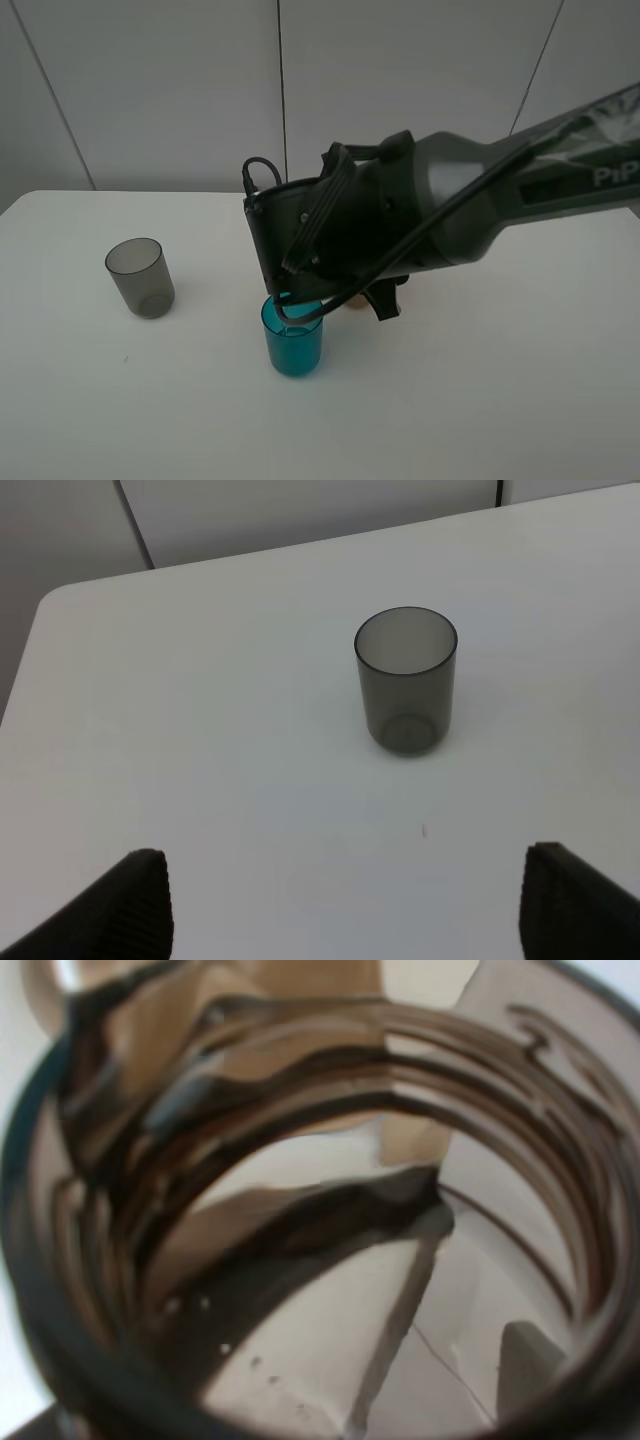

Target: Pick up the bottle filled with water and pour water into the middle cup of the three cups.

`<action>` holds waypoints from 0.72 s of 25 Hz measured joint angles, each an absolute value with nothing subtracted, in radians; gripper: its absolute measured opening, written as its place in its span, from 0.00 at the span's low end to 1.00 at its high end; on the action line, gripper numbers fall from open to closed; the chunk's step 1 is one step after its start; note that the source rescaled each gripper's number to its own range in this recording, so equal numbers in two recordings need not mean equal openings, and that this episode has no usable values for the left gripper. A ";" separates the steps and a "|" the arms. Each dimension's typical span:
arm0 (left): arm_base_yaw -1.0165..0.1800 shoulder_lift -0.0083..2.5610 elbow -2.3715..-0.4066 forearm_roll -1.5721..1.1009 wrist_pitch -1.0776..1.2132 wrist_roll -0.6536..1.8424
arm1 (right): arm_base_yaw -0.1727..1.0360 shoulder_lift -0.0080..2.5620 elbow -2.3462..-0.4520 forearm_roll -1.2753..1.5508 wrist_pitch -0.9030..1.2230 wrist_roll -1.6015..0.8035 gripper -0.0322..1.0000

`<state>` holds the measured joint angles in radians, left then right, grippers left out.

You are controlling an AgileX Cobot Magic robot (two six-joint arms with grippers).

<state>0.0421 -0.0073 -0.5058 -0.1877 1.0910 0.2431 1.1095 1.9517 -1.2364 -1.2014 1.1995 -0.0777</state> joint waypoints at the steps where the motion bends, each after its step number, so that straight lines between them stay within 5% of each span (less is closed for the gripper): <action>1: 0.042 -0.007 -0.506 -0.188 1.091 0.243 | 1.109 1.952 -1.236 -1.201 1.199 -0.078 0.03; 18: 0.042 -0.007 -0.506 -0.188 1.091 0.243 | 1.109 1.952 -1.236 -1.201 1.200 -0.155 0.03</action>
